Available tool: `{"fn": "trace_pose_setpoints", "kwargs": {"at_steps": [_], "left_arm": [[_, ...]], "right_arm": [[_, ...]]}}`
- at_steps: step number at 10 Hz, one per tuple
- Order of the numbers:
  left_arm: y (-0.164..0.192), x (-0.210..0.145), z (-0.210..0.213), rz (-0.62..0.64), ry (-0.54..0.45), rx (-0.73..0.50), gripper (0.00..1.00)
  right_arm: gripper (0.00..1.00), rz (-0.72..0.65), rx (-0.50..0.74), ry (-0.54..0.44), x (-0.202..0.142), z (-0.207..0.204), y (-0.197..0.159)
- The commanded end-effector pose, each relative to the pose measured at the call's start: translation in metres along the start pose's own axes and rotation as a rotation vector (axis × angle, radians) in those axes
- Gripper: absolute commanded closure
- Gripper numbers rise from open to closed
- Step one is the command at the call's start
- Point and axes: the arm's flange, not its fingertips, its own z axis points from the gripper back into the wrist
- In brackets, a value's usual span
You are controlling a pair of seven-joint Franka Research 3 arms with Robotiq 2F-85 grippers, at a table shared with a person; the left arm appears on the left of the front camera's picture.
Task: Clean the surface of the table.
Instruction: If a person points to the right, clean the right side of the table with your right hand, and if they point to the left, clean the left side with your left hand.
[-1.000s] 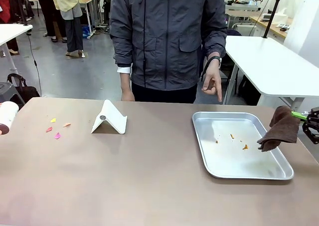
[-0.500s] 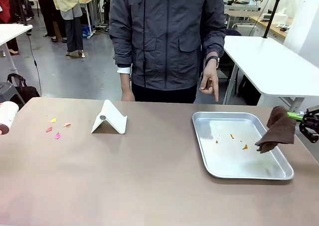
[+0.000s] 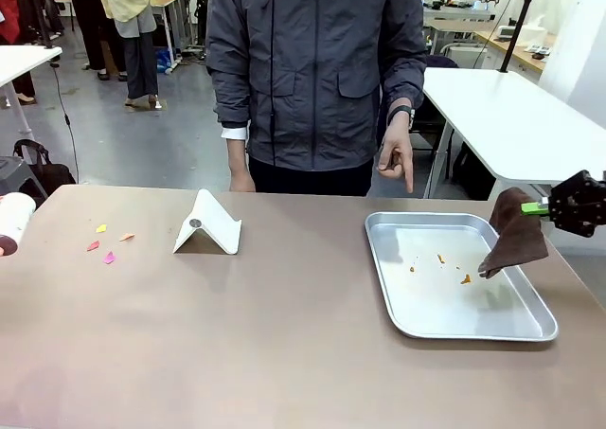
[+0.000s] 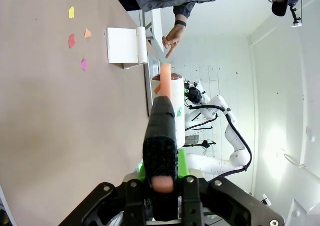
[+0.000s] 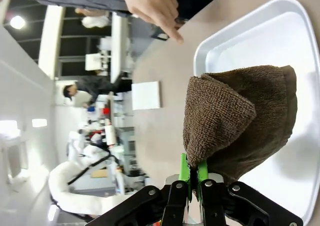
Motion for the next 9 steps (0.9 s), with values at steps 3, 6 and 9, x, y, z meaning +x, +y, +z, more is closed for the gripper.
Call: {"fn": "trace_pose_setpoints", "kwargs": {"at_steps": [3,6,9], "left_arm": [[-0.004,-0.001,0.001,-0.018,0.007,-0.016,1.0],[-0.004,-0.001,0.001,-0.018,0.007,-0.016,1.0],[-0.004,-0.001,0.001,-0.018,0.007,-0.016,1.0]], "right_arm": [[0.94,0.09,-0.233,0.096,0.026,-0.054,-0.012],[0.94,0.062,-0.323,0.169,0.031,-0.106,-0.025],[0.94,0.041,-0.314,0.214,0.032,-0.14,-0.028]]}}
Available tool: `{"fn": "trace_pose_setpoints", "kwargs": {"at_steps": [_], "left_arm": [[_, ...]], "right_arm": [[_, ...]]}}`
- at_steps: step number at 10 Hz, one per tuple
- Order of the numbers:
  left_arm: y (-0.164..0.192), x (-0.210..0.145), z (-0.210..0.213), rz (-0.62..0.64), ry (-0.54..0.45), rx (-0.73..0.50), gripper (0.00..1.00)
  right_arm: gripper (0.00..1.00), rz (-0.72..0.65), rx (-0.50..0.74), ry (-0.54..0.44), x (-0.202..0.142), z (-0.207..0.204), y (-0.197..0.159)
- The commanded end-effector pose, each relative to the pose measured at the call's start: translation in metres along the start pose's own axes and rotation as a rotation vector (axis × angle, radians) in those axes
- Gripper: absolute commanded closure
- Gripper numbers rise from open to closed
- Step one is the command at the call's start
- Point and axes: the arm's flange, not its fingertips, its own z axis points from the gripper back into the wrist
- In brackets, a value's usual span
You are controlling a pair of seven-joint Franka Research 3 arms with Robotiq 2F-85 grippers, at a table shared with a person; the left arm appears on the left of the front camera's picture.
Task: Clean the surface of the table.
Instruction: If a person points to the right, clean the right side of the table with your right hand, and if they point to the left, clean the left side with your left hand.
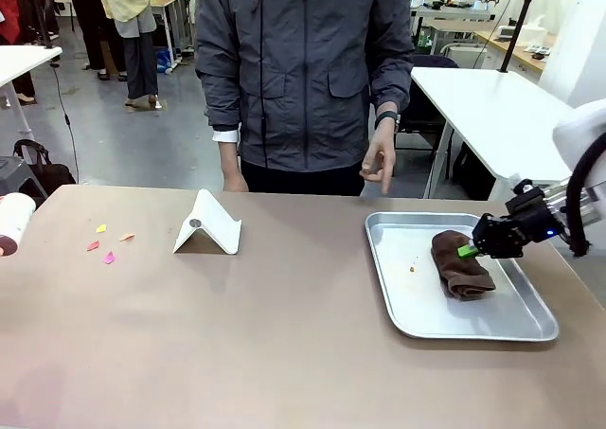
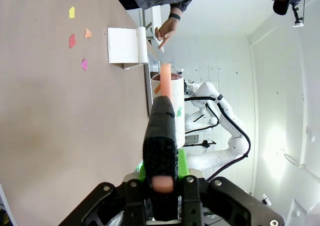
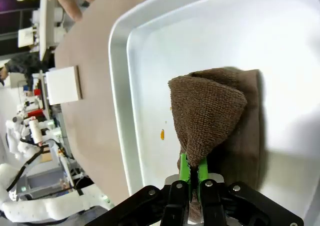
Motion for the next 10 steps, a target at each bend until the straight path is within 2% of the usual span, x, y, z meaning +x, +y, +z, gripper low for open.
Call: {"fn": "trace_pose_setpoints", "kwargs": {"at_steps": [1,4,7,10], "left_arm": [[-0.004,-0.002,0.001,-0.018,0.006,-0.016,1.0],[-0.004,-0.002,0.001,-0.018,0.006,-0.016,1.0],[-0.004,-0.002,0.001,-0.018,0.006,-0.016,1.0],[-0.004,-0.002,0.001,-0.018,0.006,-0.016,1.0]], "right_arm": [[0.94,-0.025,-0.034,-0.004,0.009,-0.004,0.01],[0.94,-0.041,-0.074,-0.012,0.011,-0.022,0.016],[0.94,-0.007,-0.073,0.043,0.011,-0.049,0.032],[0.94,0.037,-0.021,0.096,0.008,-0.067,0.049]]}}
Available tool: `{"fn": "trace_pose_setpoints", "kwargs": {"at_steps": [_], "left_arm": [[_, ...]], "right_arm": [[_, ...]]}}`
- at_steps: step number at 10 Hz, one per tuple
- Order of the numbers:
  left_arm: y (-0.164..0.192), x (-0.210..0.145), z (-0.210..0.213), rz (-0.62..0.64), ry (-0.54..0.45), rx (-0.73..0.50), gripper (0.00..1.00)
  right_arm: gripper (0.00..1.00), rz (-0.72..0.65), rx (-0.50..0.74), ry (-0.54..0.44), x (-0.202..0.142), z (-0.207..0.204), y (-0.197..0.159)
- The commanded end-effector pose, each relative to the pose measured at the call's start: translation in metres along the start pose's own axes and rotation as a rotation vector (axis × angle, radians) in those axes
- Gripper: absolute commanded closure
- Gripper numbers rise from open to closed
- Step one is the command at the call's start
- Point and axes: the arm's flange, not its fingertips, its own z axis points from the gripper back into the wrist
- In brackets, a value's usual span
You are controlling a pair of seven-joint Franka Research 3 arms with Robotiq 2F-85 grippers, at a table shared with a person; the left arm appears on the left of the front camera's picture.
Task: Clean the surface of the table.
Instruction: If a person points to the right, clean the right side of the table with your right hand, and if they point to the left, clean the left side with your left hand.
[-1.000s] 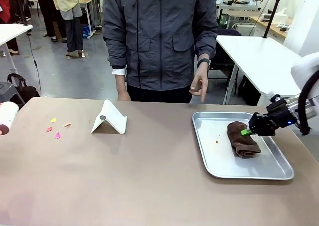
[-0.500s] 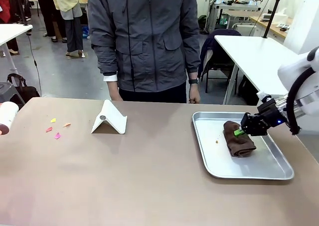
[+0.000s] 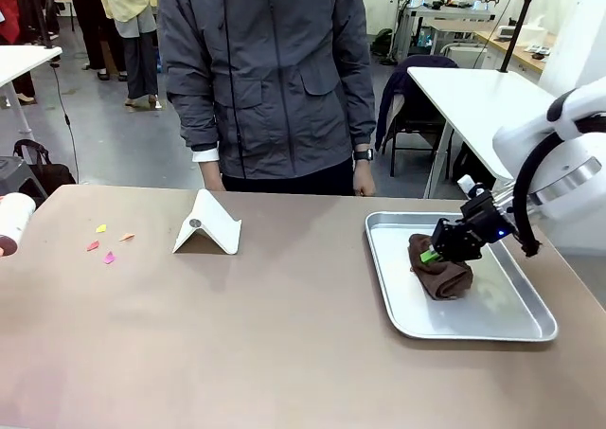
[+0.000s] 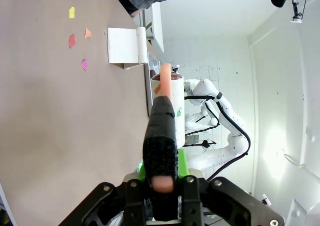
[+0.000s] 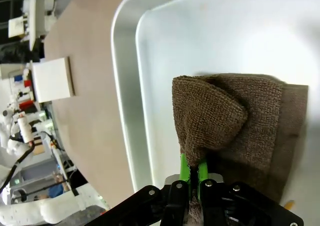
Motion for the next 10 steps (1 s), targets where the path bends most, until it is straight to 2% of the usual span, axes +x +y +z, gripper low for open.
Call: {"fn": "trace_pose_setpoints", "kwargs": {"at_steps": [1,6,10], "left_arm": [[-0.004,-0.002,0.001,-0.018,0.006,-0.016,1.0],[-0.004,-0.002,0.001,-0.018,0.006,-0.016,1.0],[-0.004,-0.002,0.001,-0.018,0.006,-0.016,1.0]], "right_arm": [[0.94,0.021,0.021,0.04,0.003,-0.013,0.01],[0.94,0.099,0.023,0.072,-0.008,-0.034,0.036],[0.94,0.071,0.001,0.043,-0.005,-0.029,0.028]]}}
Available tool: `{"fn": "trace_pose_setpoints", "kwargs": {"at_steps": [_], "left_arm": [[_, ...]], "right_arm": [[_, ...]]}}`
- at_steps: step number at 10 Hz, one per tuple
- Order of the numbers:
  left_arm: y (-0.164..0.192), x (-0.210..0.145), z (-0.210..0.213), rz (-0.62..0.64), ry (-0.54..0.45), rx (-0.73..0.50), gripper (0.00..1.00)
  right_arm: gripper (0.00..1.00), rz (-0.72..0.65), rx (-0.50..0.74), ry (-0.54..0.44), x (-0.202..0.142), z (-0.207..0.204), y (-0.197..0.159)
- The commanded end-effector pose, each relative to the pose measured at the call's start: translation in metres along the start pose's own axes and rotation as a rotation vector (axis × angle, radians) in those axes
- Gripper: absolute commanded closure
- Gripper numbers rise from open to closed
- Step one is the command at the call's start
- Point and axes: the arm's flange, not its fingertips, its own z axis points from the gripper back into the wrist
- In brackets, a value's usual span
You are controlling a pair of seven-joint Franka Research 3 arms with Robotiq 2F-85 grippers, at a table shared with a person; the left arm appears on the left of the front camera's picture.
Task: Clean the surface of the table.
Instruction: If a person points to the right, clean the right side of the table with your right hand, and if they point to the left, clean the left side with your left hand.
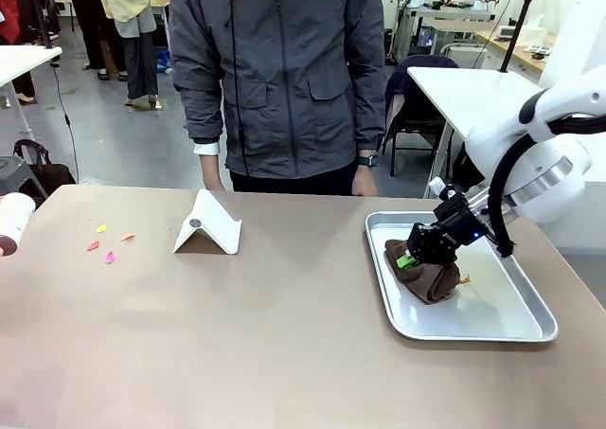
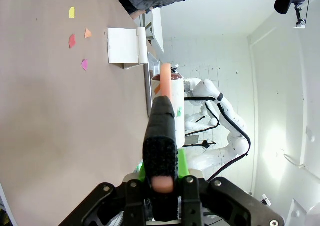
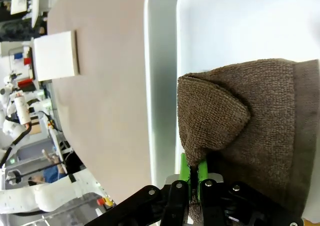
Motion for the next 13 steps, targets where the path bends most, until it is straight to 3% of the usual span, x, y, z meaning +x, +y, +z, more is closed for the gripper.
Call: {"fn": "trace_pose_setpoints", "kwargs": {"at_steps": [1,7,11,13], "left_arm": [[-0.004,-0.002,0.001,-0.018,0.006,-0.016,1.0],[-0.004,-0.002,0.001,-0.018,0.006,-0.016,1.0],[-0.004,-0.002,0.001,-0.018,0.006,-0.016,1.0],[-0.004,-0.002,0.001,-0.018,0.006,-0.016,1.0]], "right_arm": [[0.94,-0.011,-0.016,-0.035,0.002,0.004,-0.008],[0.94,-0.216,-0.032,-0.183,0.013,0.044,-0.055],[0.94,-0.26,0.127,-0.216,0.015,0.051,-0.059],[0.94,-0.287,0.311,-0.179,0.013,0.065,-0.061]]}}
